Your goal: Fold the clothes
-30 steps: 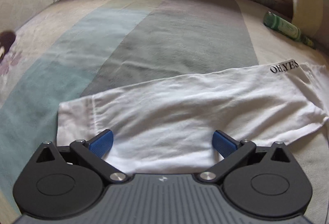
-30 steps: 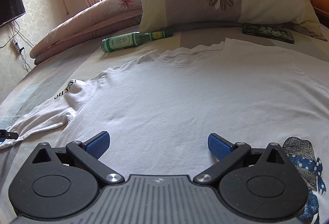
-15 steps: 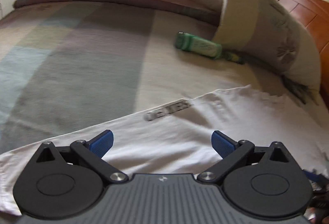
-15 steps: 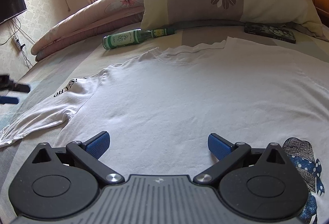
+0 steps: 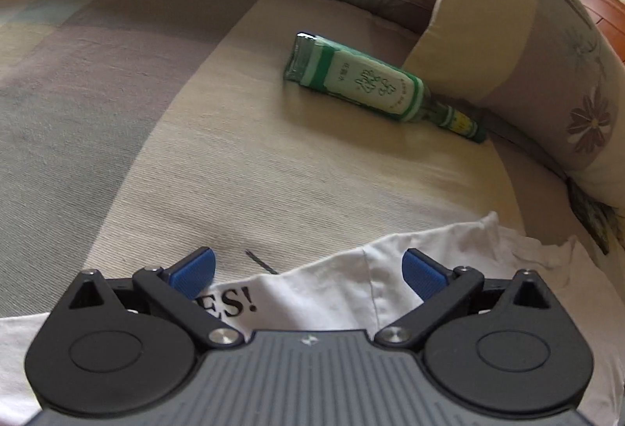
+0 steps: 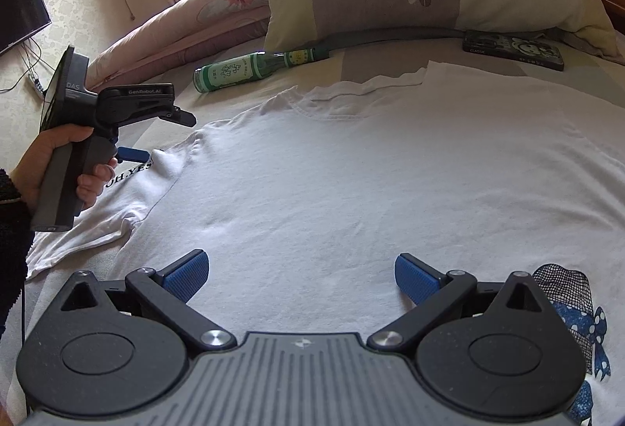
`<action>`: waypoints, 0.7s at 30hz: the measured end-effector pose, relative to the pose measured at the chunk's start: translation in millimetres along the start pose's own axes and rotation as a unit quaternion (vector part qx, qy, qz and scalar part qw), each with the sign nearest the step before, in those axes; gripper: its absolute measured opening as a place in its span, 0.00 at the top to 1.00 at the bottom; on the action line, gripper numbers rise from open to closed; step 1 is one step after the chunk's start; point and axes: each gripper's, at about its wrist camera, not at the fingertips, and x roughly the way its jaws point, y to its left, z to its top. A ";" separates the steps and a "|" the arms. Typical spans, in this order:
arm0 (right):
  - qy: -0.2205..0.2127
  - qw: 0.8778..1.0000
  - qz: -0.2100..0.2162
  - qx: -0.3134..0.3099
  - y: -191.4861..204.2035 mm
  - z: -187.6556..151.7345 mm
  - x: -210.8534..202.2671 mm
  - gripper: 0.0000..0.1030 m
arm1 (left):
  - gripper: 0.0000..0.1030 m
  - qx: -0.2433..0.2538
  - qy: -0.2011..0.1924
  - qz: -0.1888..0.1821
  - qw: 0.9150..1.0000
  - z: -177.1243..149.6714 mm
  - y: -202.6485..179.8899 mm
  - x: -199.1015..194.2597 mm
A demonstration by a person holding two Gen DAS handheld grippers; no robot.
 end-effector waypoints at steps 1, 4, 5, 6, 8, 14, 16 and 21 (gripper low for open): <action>0.001 1.000 -0.002 0.001 -0.4 0.2 -0.4 0.00 | 0.03 -0.006 -0.001 -0.004 1.000 1.2 -0.6 -4.3; 0.006 1.000 -0.008 0.003 -1.6 0.6 -1.7 0.00 | 0.02 -0.013 -0.007 -0.057 0.998 -6.1 -5.6 -27.2; 0.007 1.000 -0.010 0.004 -2.0 0.8 -2.1 0.00 | 0.02 -0.004 -0.002 -0.073 0.997 -10.7 -10.4 -31.6; 0.008 1.000 -0.012 0.005 -2.3 0.9 -2.5 0.00 | 0.02 0.009 0.006 -0.088 0.996 -15.6 -16.1 -34.5; 0.015 1.000 -0.016 -0.001 -0.1 -0.2 -0.7 0.00 | 0.02 0.025 0.024 -0.098 0.995 -23.3 -25.0 -30.9; 0.028 0.998 -0.033 -0.040 10.4 -3.9 3.7 0.00 | 0.01 0.018 0.021 -0.042 0.999 -21.7 -24.5 3.5; 0.029 0.998 -0.035 -0.047 12.1 -4.2 4.7 0.00 | 0.01 0.020 0.008 -0.025 0.999 -12.9 -26.8 8.2; 0.029 0.998 -0.033 -0.047 11.9 -3.8 3.5 0.00 | 0.03 0.019 -0.005 -0.021 1.000 -0.7 -38.0 -2.4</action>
